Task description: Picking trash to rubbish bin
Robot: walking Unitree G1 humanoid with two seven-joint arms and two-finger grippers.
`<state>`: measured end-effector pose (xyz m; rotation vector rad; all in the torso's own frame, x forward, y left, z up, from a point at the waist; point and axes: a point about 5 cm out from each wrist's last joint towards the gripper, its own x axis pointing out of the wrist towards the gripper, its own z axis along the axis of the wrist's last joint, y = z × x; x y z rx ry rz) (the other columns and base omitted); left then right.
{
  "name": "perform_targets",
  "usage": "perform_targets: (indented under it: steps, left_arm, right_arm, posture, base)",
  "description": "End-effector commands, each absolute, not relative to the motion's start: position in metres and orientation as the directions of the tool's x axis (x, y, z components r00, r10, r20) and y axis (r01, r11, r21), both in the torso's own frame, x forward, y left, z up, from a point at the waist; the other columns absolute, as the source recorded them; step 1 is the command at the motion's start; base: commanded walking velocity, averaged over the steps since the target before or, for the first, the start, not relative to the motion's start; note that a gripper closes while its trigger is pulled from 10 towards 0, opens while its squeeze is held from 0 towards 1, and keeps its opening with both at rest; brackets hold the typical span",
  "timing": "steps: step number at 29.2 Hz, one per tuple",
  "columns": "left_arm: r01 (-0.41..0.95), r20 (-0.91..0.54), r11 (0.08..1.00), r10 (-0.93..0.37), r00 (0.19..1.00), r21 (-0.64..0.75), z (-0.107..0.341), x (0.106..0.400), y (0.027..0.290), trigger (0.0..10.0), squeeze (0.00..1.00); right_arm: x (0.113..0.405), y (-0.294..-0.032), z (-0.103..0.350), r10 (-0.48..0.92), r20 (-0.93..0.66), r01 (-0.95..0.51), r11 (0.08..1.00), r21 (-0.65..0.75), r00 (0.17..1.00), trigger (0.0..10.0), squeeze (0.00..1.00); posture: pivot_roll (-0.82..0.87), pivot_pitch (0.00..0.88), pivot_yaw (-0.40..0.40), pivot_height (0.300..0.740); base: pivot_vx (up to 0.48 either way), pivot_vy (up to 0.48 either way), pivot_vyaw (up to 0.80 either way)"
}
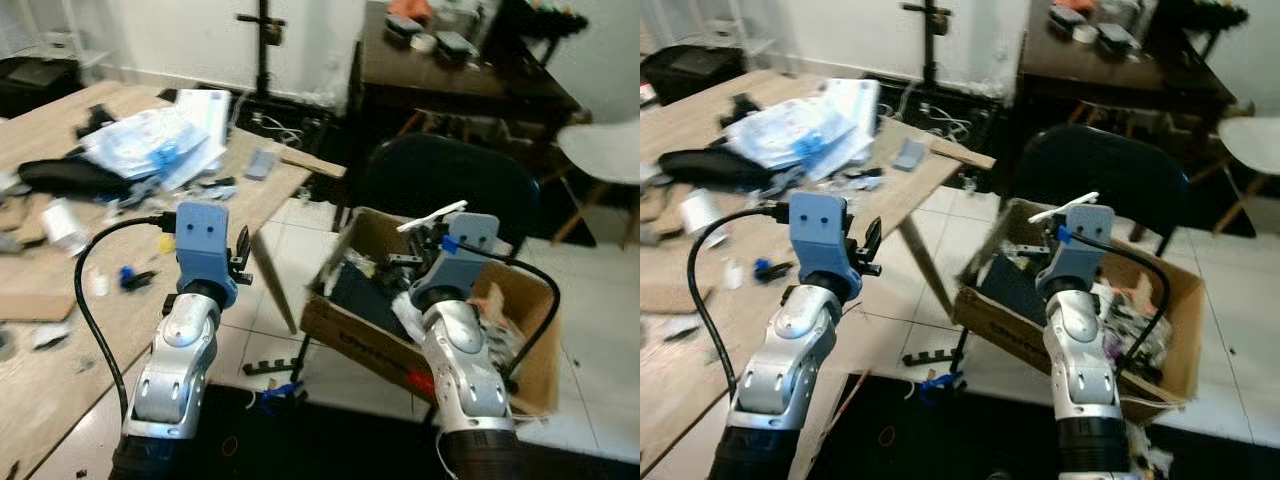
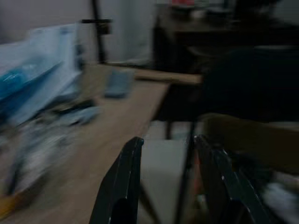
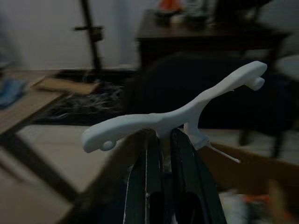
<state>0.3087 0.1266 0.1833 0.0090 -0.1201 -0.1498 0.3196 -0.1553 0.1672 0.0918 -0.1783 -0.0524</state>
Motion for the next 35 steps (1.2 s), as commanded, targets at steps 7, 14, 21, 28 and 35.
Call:
perform_targets:
  steps: [7, 14, 21, 28, 35]
  left_arm:
    - [0.202, 0.043, 0.979, -0.202, 0.978, 0.003, 0.171, 0.312, 0.126, 10.0, 0.00]
    - [0.259, 0.007, 0.966, -0.259, 0.966, 0.007, 0.165, 0.311, 0.112, 10.0, 0.00]
    - [0.201, 0.017, 0.979, -0.201, 0.979, 0.010, 0.165, 0.309, 0.121, 10.0, 0.00]
    - [0.147, 0.008, 0.989, -0.147, 0.989, 0.007, 0.164, 0.310, 0.126, 10.0, 0.00]
    - [0.209, -0.026, 0.978, -0.208, 0.978, 0.010, 0.151, 0.307, 0.114, 10.0, 0.00]
  right_arm:
    - [0.315, -0.161, 0.162, -0.072, 0.146, 0.059, 0.994, 0.088, 0.987, 10.0, 0.00]
    - [0.314, -0.166, 0.154, -0.110, 0.100, 0.093, 0.982, 0.164, 0.989, 10.0, 0.00]
    - [0.320, -0.152, 0.154, -0.025, 0.098, 0.010, 0.989, 0.150, 0.995, 10.0, 0.00]
    - [0.319, -0.142, 0.156, 0.044, 0.100, -0.051, 0.996, 0.068, 0.994, 10.0, 0.00]
    - [0.315, -0.151, 0.151, -0.011, 0.104, -0.002, 0.992, 0.125, 0.995, 10.0, 0.00]
  posture:
    - [0.06, 0.101, 0.008, 0.740]
    - [0.07, 0.080, 0.004, 0.740]
    - [0.10, 0.071, -0.005, 0.740]
    - [0.10, 0.069, -0.014, 0.740]
    - [0.06, 0.037, 0.008, 0.740]
  base:
    - [0.000, 0.000, -0.80]
    - [0.000, 0.000, -0.80]
    - [0.000, 0.000, -0.11]
    - [0.000, 0.000, 0.57]
    - [0.000, 0.000, 0.23]
